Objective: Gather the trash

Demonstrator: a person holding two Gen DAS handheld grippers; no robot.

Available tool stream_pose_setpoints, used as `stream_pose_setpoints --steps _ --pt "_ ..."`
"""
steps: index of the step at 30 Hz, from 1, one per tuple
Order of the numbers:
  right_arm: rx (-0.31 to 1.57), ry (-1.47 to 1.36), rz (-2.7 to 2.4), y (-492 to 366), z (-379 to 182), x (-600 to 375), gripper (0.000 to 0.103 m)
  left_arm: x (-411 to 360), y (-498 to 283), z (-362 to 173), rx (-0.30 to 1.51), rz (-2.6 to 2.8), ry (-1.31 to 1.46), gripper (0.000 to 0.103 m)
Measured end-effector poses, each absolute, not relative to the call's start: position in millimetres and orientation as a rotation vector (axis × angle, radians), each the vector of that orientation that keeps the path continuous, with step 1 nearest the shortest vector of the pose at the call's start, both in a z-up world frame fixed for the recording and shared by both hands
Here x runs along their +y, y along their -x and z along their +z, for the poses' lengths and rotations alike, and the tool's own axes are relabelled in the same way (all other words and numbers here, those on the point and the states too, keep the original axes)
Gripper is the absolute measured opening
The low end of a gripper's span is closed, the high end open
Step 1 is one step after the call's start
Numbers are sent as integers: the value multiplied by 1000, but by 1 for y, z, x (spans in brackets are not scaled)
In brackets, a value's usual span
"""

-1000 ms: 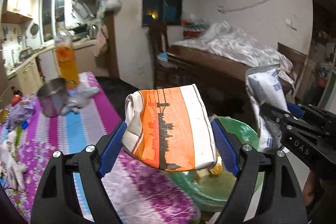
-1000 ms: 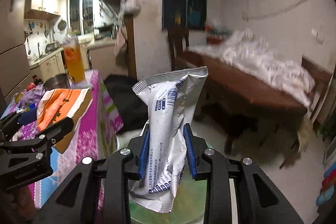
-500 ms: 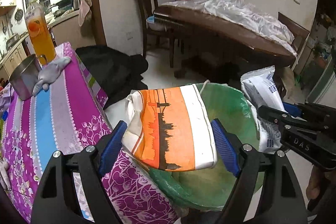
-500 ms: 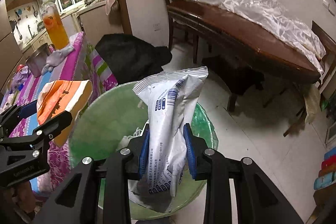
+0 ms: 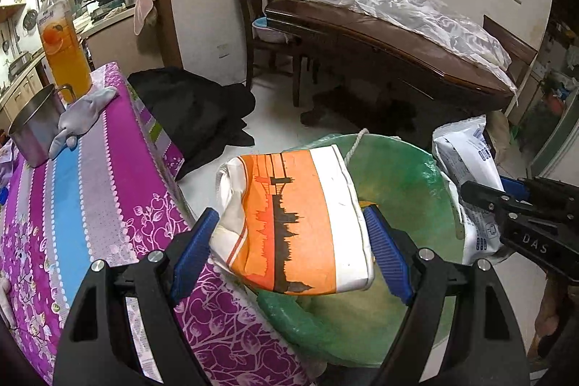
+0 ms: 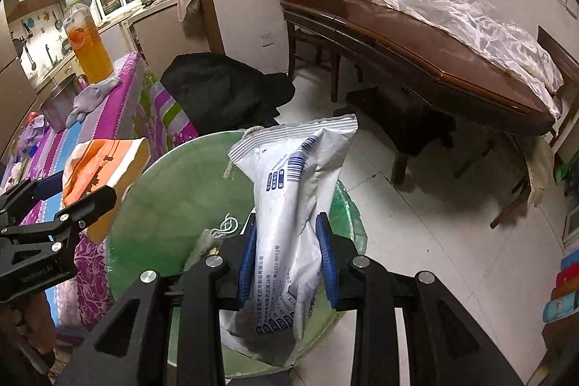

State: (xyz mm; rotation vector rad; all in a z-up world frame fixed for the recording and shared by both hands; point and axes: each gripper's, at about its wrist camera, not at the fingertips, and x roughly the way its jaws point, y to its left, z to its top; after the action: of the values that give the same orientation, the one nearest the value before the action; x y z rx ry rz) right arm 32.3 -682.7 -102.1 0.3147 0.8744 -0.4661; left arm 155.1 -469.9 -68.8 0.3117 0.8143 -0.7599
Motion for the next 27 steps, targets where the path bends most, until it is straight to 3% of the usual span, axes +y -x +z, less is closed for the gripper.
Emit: stream_pose_setpoints --steps 6,7,9,10,27 --pt "875 -315 -464 -32 -101 -681 35 -473 -155 -70 814 -762 -315 78" --pt "874 -315 -463 -32 -101 -680 38 -473 -155 -70 816 -763 -314 78" --pt "862 -320 -468 -31 -100 -682 56 -474 -155 -71 821 -766 -319 79" --pt "854 -322 -470 -28 -100 -682 57 -475 -155 -72 823 -762 -321 79" --pt "815 -321 -476 -17 -90 -681 58 -474 -156 -75 837 -750 -322 79"
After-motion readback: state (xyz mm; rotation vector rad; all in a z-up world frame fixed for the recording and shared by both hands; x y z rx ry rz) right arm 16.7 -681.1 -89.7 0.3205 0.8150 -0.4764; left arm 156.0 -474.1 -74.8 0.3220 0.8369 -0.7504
